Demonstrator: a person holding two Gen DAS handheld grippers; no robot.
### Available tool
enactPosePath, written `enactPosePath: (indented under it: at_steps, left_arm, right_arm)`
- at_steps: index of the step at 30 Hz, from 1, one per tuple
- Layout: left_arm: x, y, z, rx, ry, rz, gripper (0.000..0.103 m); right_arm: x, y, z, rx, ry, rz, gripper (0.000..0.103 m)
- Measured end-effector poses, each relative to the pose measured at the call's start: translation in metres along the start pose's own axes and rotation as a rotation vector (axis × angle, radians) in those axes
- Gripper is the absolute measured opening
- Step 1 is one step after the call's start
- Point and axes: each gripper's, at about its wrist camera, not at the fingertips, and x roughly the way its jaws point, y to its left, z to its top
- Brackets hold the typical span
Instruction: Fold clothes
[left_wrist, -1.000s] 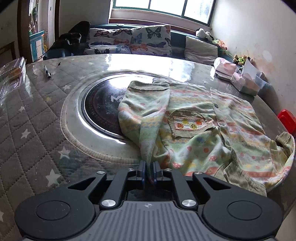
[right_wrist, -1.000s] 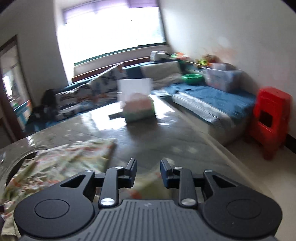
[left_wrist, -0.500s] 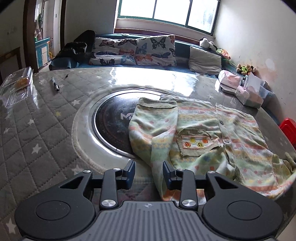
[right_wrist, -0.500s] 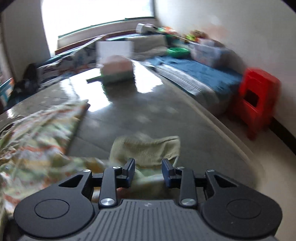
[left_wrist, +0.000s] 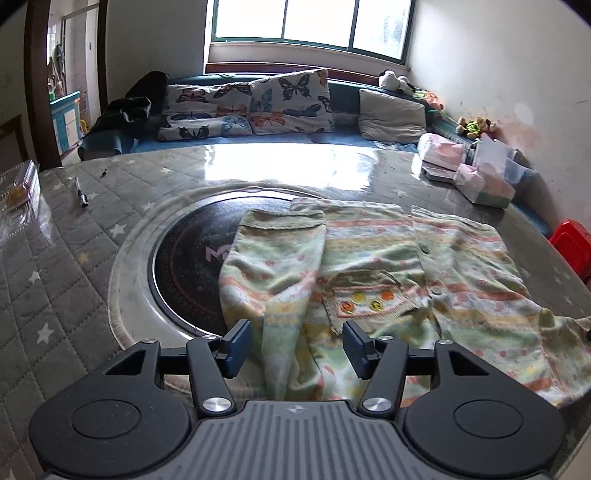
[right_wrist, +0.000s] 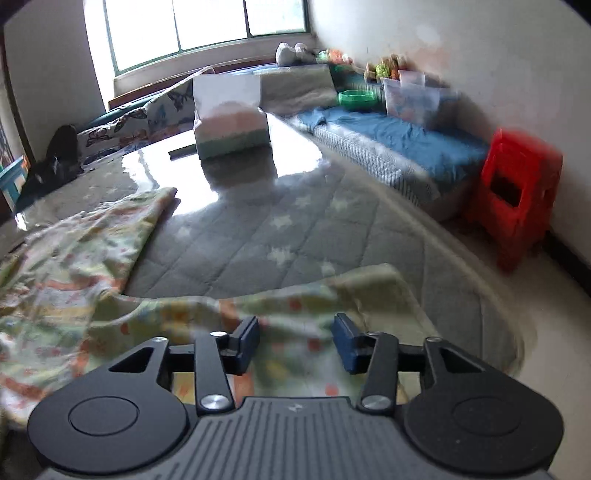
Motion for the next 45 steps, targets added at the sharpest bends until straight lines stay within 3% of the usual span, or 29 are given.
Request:
enactPosePath:
  at_steps: [2,8,13,18,24,28,33,35,39,45]
  left_arm:
    - [0.005,0.001,0.008,0.001,-0.009,0.014,0.061]
    - [0.032,-0.003,0.037,0.024,-0.027,0.04,0.063]
    - [0.071,-0.02,0.053,0.078,0.013,0.039,0.063]
    - [0.105,-0.032,0.06,0.099,0.062,0.054,0.063]
    - [0.122,-0.037,0.061,0.131,0.085,0.071,0.061]
    - [0.126,-0.035,0.059,0.131,0.098,0.072,0.044]
    - [0.125,-0.03,0.06,0.13,0.088,0.077,0.014]
    - [0.121,-0.026,0.061,0.111,0.075,0.072,0.007]
    - [0.107,-0.015,0.063,0.074,0.034,0.07,0.003]
    - [0.078,0.01,0.065,-0.005,-0.032,0.095,0.002]
  right_arm:
    - [0.008,0.005,0.005,-0.021,-0.01,-0.004,0.059]
    - [0.033,0.011,0.023,-0.054,-0.032,0.004,0.063]
    - [0.052,0.019,0.036,-0.083,-0.043,0.01,0.068]
    - [0.06,0.031,0.052,-0.108,-0.039,0.02,0.066]
    - [0.039,0.09,0.065,-0.227,-0.065,0.229,0.067]
    - [0.035,0.137,0.059,-0.321,-0.03,0.379,0.069]
    - [0.024,0.189,0.046,-0.449,0.028,0.537,0.073]
    - [0.019,0.208,0.036,-0.507,0.045,0.578,0.074]
    - [0.011,0.232,0.015,-0.59,0.073,0.635,0.076]
    - [0.007,0.249,-0.003,-0.643,0.082,0.621,0.078]
